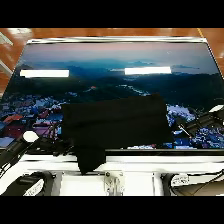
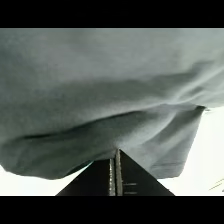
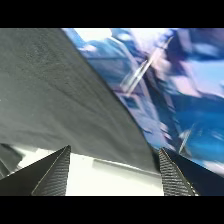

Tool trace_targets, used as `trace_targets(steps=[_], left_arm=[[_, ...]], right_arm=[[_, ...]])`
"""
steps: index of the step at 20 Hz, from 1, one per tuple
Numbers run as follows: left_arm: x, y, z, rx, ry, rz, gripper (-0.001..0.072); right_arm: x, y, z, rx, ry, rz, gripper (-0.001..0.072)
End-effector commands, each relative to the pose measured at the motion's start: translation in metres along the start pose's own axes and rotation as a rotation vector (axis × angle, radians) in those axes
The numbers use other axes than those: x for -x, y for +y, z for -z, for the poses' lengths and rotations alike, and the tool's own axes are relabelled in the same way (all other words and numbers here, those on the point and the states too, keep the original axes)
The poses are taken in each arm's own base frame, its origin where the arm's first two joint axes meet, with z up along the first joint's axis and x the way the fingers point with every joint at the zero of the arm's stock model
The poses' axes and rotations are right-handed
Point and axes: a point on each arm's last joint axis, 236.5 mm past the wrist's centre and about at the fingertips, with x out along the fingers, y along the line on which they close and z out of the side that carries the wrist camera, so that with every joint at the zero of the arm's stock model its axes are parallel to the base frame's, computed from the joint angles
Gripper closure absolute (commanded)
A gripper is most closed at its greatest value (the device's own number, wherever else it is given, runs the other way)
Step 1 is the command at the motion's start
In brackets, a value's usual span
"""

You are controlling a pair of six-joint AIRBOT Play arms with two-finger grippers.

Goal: Fold the shirts.

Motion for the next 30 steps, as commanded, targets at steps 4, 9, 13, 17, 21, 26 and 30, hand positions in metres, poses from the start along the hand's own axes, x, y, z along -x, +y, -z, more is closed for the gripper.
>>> trace_targets(steps=[4, 9, 13, 17, 21, 26, 30], left_arm=[[0.008, -0.007, -0.013, -0.015, -0.081, 0.013, 0.0668], [0.047, -0.020, -0.070, -0.148, -0.275, -0.040, 0.0668], [0.113, -0.060, -0.130, -0.241, -0.505, -0.007, 0.0669], [0.115, -0.047, -0.172, -0.150, -0.503, -0.007, 0.0669], [0.109, -0.038, -0.218, -0.111, -0.483, 0.004, 0.0669], [0.065, -0.029, -0.240, -0.059, -0.263, 0.026, 0.0666], [0.057, -0.027, -0.239, -0.061, -0.157, 0.043, 0.0091]], right_arm=[[-0.036, 0.021, 0.013, 0.053, 0.157, 0.027, 0.0221], [-0.028, 0.040, 0.029, 0.195, 0.217, 0.023, 0.0649], [0.024, 0.068, -0.043, 0.266, -0.136, 0.119, 0.0651], [0.053, 0.115, -0.118, 0.367, -0.387, 0.226, 0.0651], [0.067, 0.149, -0.180, 0.421, -0.545, 0.346, 0.0651], [0.028, 0.134, -0.198, 0.347, -0.476, 0.358, 0.0645], [0.031, 0.138, -0.204, 0.392, -0.496, 0.361, 0.0071]])
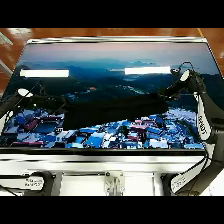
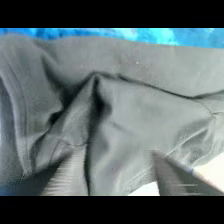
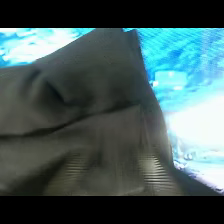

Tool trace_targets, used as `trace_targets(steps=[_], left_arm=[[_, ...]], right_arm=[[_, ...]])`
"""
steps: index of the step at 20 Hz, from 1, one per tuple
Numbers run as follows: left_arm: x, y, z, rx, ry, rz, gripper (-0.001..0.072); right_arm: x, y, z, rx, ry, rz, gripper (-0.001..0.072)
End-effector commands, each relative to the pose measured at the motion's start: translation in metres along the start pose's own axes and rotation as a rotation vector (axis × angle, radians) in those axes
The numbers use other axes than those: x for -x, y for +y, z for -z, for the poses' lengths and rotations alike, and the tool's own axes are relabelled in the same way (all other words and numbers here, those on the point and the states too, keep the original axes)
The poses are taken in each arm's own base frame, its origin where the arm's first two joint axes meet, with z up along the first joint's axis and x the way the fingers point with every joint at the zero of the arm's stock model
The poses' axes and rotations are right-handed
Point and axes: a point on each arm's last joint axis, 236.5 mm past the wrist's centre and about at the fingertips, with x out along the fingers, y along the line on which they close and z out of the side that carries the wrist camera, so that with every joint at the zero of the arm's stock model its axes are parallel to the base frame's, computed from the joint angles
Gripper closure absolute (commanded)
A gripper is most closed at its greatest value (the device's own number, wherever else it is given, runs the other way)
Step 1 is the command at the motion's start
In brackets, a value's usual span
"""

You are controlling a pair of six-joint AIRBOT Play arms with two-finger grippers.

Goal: Fold the shirts.

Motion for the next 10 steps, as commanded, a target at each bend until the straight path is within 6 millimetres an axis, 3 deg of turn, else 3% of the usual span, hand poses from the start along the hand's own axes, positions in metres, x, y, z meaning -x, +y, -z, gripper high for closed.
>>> trace_targets(steps=[1, 3, 5, 8, 10], left_arm=[[-0.001, 0.002, 0.004, -0.002, 0.104, 0.023, 0.0088], [0.017, 0.002, 0.001, 0.005, 0.123, 0.041, 0.0089], [0.032, -0.001, 0.001, 0.004, 0.138, 0.061, 0.0104], [0.050, -0.015, 0.003, -0.036, 0.114, 0.068, 0.0105], [0.058, -0.029, 0.005, -0.105, 0.091, 0.073, 0.0105]], right_arm=[[0.008, 0.000, -0.013, 0.070, -0.044, 0.017, 0.0067], [0.029, -0.021, -0.024, 0.060, -0.088, 0.075, 0.0036], [0.032, -0.033, -0.020, -0.074, -0.079, -0.005, 0.0036], [0.020, -0.011, -0.006, -0.213, 0.004, -0.306, 0.0036], [0.004, -0.006, -0.002, -0.257, 0.039, -0.364, 0.0036]])
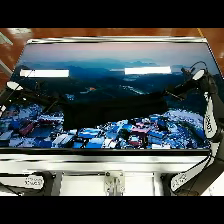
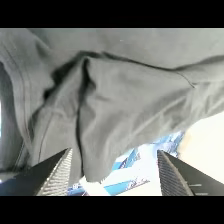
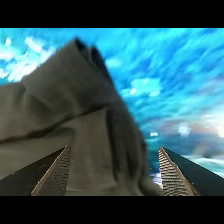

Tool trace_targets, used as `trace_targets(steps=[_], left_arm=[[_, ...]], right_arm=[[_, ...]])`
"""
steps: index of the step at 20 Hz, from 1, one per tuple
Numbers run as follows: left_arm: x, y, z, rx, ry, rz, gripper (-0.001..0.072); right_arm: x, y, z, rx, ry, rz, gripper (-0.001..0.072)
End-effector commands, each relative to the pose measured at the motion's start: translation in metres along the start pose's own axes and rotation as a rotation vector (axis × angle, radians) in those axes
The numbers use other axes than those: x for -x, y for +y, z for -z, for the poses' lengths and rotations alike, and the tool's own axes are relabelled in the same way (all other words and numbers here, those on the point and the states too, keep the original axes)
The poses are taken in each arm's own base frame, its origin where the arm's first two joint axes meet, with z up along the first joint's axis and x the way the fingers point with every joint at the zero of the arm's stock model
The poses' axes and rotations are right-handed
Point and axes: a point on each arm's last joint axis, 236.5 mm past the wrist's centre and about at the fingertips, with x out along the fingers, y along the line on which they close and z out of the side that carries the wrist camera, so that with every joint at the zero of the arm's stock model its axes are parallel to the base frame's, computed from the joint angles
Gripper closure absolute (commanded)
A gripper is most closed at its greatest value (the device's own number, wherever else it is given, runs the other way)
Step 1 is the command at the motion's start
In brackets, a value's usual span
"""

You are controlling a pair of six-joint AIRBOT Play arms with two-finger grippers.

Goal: Fold the shirts.

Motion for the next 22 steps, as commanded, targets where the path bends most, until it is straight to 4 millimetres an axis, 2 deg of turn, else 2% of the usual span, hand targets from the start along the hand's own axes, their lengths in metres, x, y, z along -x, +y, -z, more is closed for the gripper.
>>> trace_targets(steps=[1, 3, 5, 6, 7, 8, 10, 11, 12, 13, 15, 17, 19, 22], left_arm=[[0.016, -0.023, 0.006, -0.084, -0.016, 0.009, 0.0105], [0.023, -0.038, 0.004, -0.124, -0.061, 0.010, 0.0105], [0.027, -0.052, -0.004, -0.164, -0.118, 0.015, 0.0105], [0.027, -0.061, -0.006, -0.185, -0.138, 0.027, 0.0105], [0.026, -0.071, -0.007, -0.206, -0.150, 0.051, 0.0105], [0.024, -0.082, -0.006, -0.219, -0.154, 0.077, 0.0108], [0.015, -0.102, -0.006, -0.235, -0.170, 0.113, 0.0124], [0.007, -0.113, -0.008, -0.246, -0.187, 0.119, 0.0227], [-0.004, -0.124, -0.010, -0.256, -0.204, 0.121, 0.0537], [-0.020, -0.137, -0.012, -0.277, -0.227, 0.120, 0.0668], [-0.062, -0.166, -0.008, -0.305, -0.260, 0.123, 0.0667], [-0.114, -0.195, 0.015, -0.334, -0.236, 0.145, 0.0667], [-0.164, -0.212, 0.046, -0.332, -0.181, 0.164, 0.0667], [-0.215, -0.224, 0.075, -0.222, -0.138, 0.211, 0.0667]], right_arm=[[-0.019, 0.014, 0.010, -0.096, 0.065, -0.173, 0.0036], [-0.035, 0.023, 0.017, -0.106, 0.101, -0.202, 0.0036], [-0.052, 0.031, 0.032, -0.117, 0.169, -0.210, 0.0039], [-0.058, 0.035, 0.038, -0.116, 0.195, -0.211, 0.0191], [-0.059, 0.039, 0.039, -0.098, 0.197, -0.213, 0.0493], [-0.054, 0.043, 0.038, -0.086, 0.190, -0.216, 0.0636], [-0.026, 0.062, 0.030, 0.015, 0.141, -0.254, 0.0650], [-0.005, 0.073, 0.026, 0.053, 0.110, -0.258, 0.0650], [0.017, 0.084, 0.024, 0.082, 0.080, -0.261, 0.0650], [0.044, 0.097, 0.025, 0.117, 0.052, -0.266, 0.0650], [0.095, 0.125, 0.037, 0.173, 0.017, -0.269, 0.0650], [0.136, 0.151, 0.056, 0.220, -0.008, -0.243, 0.0650], [0.171, 0.178, 0.078, 0.277, -0.042, -0.225, 0.0650], [0.212, 0.219, 0.112, 0.302, -0.084, -0.239, 0.0650]])
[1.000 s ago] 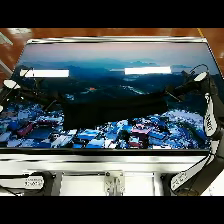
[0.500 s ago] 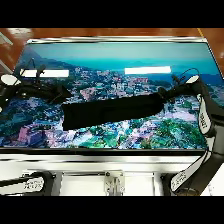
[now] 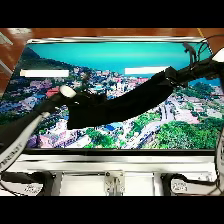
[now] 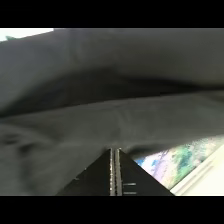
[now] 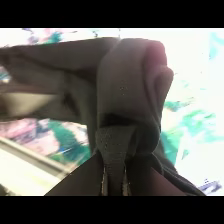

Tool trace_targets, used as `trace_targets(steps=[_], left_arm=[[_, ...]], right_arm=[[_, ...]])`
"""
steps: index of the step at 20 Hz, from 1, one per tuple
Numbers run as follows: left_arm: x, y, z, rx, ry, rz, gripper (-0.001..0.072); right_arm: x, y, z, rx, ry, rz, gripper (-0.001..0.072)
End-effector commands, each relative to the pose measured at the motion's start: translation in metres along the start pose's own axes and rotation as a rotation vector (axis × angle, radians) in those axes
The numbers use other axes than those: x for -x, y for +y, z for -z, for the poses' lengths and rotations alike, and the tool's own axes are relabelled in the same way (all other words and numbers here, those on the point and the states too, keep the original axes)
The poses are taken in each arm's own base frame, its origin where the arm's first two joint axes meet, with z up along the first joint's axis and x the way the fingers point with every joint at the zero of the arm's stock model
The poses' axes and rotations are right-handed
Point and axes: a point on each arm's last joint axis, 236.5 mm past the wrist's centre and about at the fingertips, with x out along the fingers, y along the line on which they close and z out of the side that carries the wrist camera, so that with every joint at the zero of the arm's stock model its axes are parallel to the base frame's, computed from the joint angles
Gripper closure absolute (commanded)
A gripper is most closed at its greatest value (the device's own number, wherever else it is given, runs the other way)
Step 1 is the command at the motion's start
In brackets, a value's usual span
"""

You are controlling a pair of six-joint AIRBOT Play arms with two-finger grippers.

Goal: Fold the shirts.

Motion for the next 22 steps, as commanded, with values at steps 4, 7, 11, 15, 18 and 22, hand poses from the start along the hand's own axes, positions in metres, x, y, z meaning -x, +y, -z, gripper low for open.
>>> trace_targets(steps=[4, 7, 11, 15, 18, 22], left_arm=[[-0.096, -0.043, 0.054, 0.194, 0.012, 0.110, 0.0667], [-0.118, -0.056, 0.047, 0.273, -0.009, 0.152, 0.0668], [-0.081, -0.051, 0.011, 0.138, -0.012, 0.176, 0.0671], [0.037, 0.024, -0.051, 0.002, -0.118, -0.065, 0.0671], [0.180, 0.082, -0.099, -0.035, -0.285, -0.274, 0.0671], [0.372, 0.096, -0.133, 0.003, -0.664, -0.399, 0.0669]], right_arm=[[0.049, 0.091, 0.046, 0.039, -0.041, 0.022, 0.0650], [0.047, 0.108, 0.060, 0.029, -0.022, 0.034, 0.0650], [0.038, 0.090, 0.062, 0.050, -0.020, 0.181, 0.0650], [-0.001, 0.087, 0.054, 0.115, 0.026, 0.212, 0.0650], [-0.066, 0.124, 0.034, 0.170, 0.003, 0.091, 0.0650], [-0.166, 0.205, 0.033, 0.156, -0.030, -0.147, 0.0650]])
